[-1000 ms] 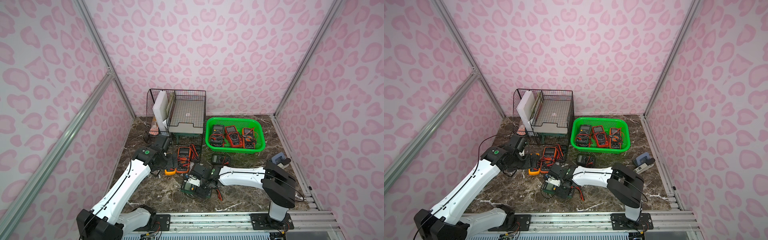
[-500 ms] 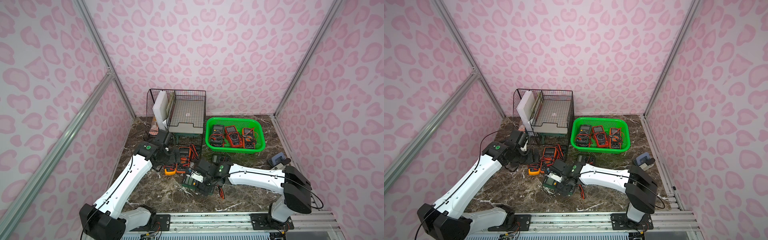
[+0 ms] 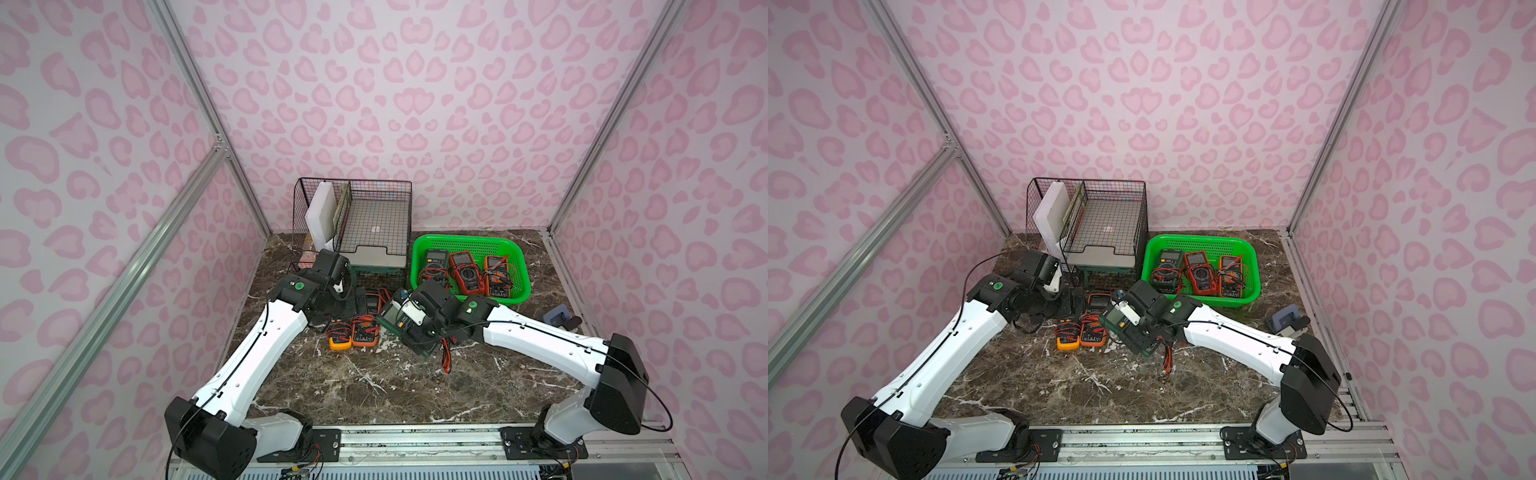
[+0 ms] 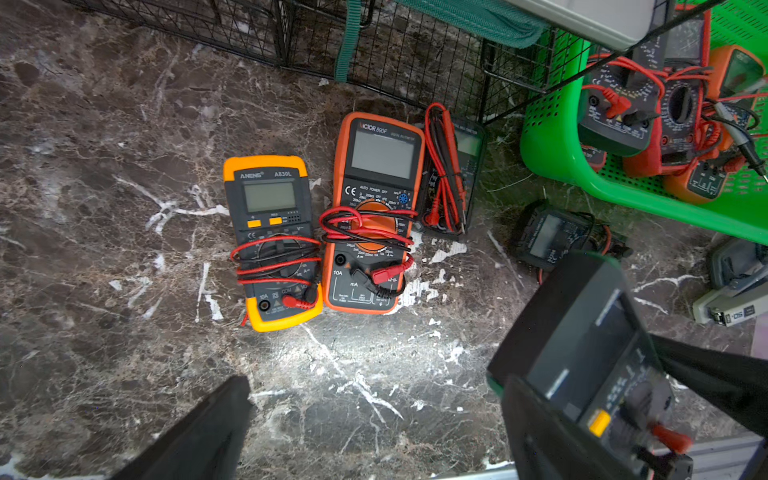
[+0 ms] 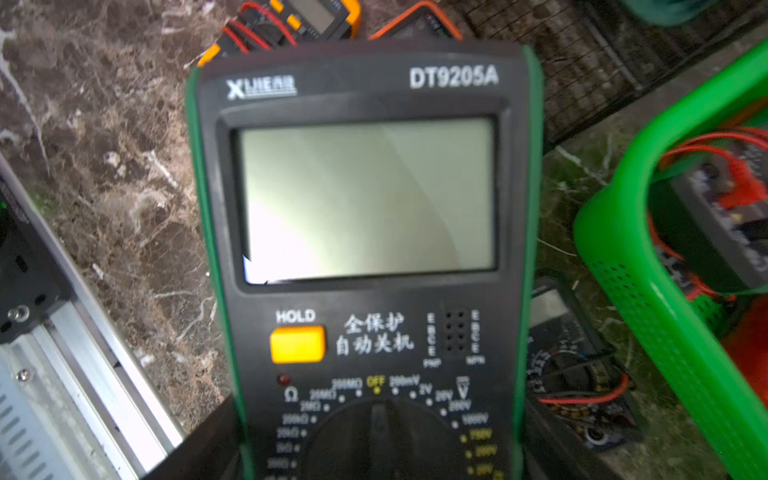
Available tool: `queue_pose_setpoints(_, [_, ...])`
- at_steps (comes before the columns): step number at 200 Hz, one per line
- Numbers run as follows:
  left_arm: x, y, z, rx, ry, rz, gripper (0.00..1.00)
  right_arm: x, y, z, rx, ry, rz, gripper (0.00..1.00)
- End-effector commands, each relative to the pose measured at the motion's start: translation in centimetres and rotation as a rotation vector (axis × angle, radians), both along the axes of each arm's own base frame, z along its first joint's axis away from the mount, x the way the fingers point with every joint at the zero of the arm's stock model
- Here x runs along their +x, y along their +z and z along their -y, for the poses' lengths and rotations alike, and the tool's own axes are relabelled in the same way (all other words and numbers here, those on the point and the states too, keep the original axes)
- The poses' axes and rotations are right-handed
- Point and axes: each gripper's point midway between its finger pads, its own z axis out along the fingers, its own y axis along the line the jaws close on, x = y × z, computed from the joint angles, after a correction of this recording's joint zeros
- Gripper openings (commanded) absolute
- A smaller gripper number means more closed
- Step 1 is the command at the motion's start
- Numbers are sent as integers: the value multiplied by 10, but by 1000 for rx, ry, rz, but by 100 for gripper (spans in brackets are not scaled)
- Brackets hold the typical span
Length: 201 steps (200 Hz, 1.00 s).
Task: Put the multimeter into the basket
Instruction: Place the multimeter in the basket.
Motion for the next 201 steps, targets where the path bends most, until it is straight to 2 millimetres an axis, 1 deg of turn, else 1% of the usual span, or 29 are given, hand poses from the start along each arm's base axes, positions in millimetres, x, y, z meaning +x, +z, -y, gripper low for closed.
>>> queue_pose_setpoints(1, [6,6,12,-52,-36,15,98,19,15,4,49,-86,8,47])
queue_pose_setpoints(32, [12,12,25,-111,-66,29,99,46,24,19,98,-196,-16,47])
queue_pose_setpoints(60, [18,21,43,-197,-111,60,99,73,30,37,153,-309,-41,48])
queue_pose_setpoints(84, [24,25,54,-250,-124,68,99,94,36,53,215,-404,-60,48])
queue_pose_setpoints(85, [24,25,54,-252,-124,68,99,95,37,53,219,-408,-60,48])
queue_pose_setpoints(87, [24,25,55,-257,-125,67,98,100,47,52,242,-414,-46,48])
queue_pose_setpoints(90, [25,25,56,-264,-126,66,98,103,51,54,253,-426,-42,48])
queue_pose_setpoints(105, [27,26,62,-292,-132,63,99,118,56,63,290,-496,-36,48])
queue_pose_setpoints(159, [37,32,75,-323,-159,60,99,175,58,111,355,-777,-53,49])
queue_pose_setpoints(180, [38,31,78,-325,-166,52,99,193,56,124,364,-854,-45,49])
queue_pose_setpoints(201, [37,27,80,-325,-173,39,99,210,51,131,367,-909,-39,49])
